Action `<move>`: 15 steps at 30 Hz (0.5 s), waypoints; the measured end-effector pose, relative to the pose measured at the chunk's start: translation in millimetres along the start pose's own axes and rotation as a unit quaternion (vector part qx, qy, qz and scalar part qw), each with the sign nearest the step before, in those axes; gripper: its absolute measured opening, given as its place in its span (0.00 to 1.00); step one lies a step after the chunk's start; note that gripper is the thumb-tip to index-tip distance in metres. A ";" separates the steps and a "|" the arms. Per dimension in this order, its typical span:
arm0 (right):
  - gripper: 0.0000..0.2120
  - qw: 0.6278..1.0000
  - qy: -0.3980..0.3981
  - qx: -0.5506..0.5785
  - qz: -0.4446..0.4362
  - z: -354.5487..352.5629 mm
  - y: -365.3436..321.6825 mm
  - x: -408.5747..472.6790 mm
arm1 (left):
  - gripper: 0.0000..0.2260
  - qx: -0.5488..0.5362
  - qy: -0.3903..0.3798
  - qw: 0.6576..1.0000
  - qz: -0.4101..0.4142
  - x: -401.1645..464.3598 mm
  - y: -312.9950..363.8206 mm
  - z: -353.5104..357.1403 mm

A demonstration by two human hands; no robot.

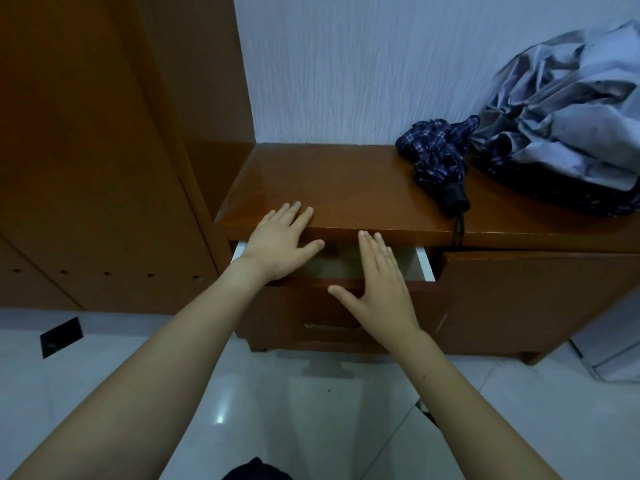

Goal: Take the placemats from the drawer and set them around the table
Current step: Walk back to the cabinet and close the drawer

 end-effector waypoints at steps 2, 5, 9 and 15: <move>0.46 0.999 0.012 -0.032 -0.003 -0.9 5.4 12.4 | 0.36 0.004 -0.007 1.000 0.005 0.4 -1.6 0.7; 0.47 0.995 0.026 -0.094 -0.006 -3.5 15.8 29.1 | 0.47 0.030 -0.034 0.999 0.027 0.7 -6.0 4.9; 0.46 0.991 0.018 -0.134 -0.018 -2.9 23.9 39.6 | 0.53 0.064 0.012 0.996 0.061 -1.5 -7.4 9.6; 0.41 0.989 0.029 -0.135 -0.050 -5.3 33.1 42.1 | 0.49 0.043 0.080 0.995 0.047 -2.1 -5.9 12.5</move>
Point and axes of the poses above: each hand's wrist, its own x-axis towards the middle knuckle, its own z-axis out of the palm, y = z × x, the point moved 6 cm from there along x, towards the middle knuckle, and after that the axes turned 15 degrees about -z, right-handed, at the moved point
